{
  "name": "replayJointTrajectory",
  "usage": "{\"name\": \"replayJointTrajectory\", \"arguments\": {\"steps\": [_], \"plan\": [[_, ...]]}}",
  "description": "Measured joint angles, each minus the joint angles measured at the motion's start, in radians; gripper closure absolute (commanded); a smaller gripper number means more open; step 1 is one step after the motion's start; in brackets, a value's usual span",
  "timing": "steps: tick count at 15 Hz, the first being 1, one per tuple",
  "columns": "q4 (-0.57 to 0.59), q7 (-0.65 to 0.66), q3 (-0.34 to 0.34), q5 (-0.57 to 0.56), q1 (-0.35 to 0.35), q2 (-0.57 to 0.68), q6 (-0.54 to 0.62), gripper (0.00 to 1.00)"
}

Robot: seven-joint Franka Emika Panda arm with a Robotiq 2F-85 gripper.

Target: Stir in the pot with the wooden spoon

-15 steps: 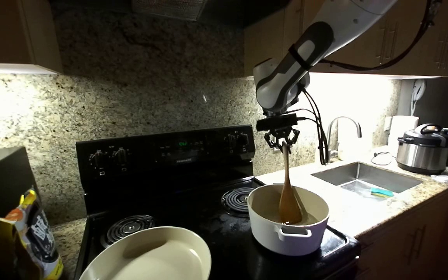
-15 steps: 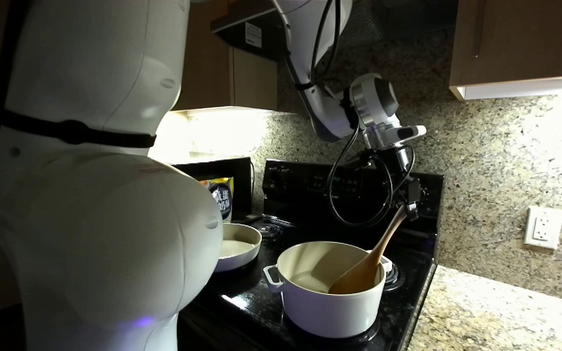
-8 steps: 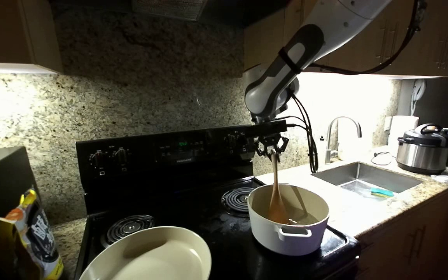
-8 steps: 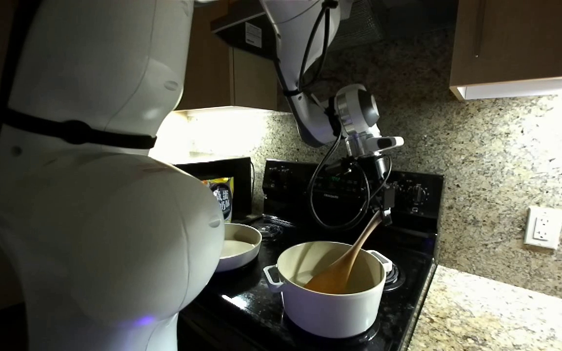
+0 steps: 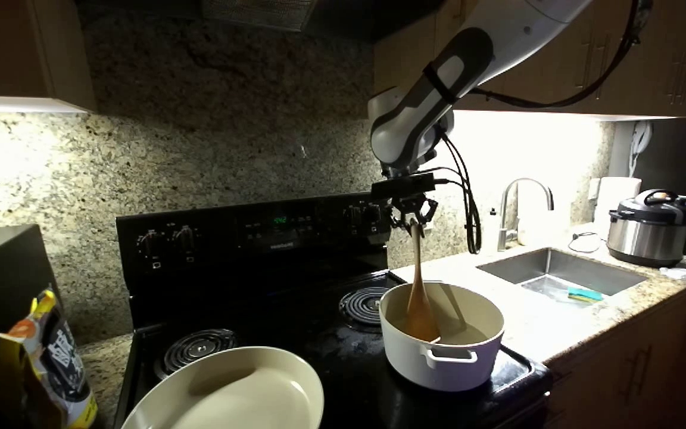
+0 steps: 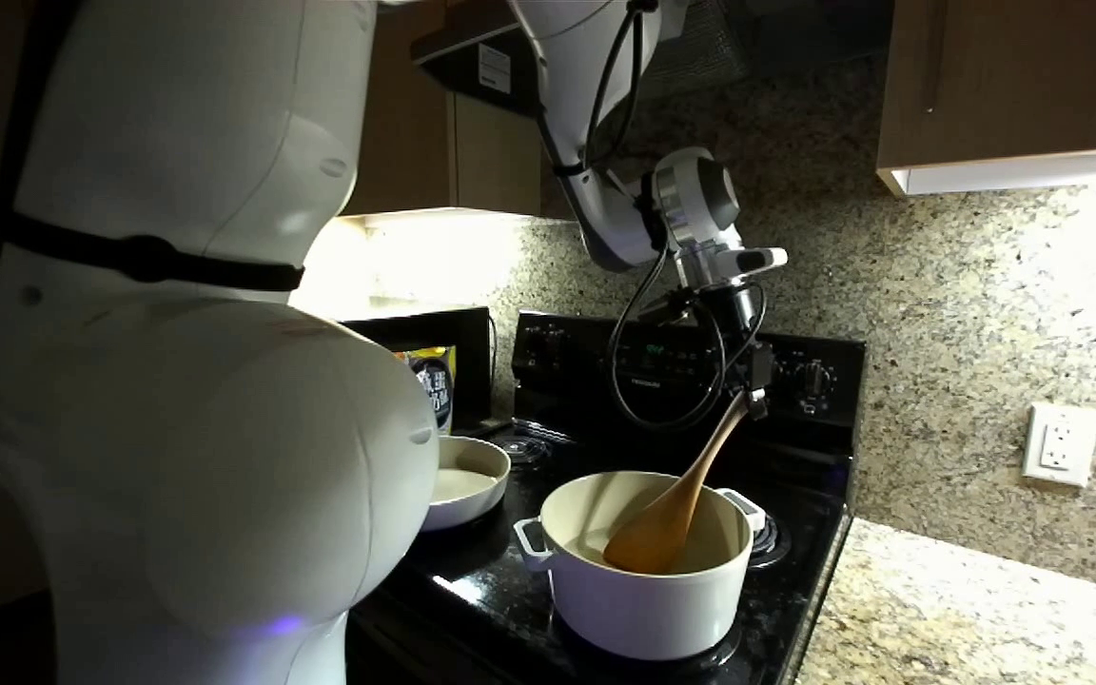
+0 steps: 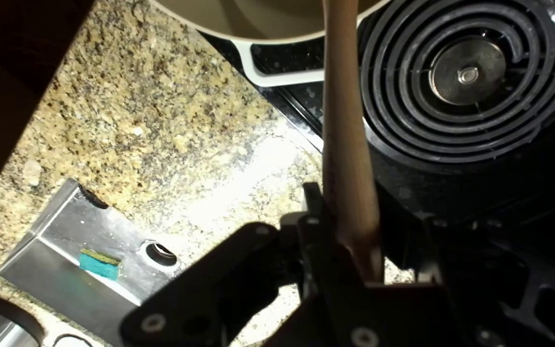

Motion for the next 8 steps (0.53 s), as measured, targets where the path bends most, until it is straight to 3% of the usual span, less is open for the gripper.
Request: {"name": "replayJointTrajectory", "arguments": {"steps": [8], "plan": [[-0.02, -0.002, -0.044, -0.002, -0.035, -0.001, -0.004, 0.92]]}}
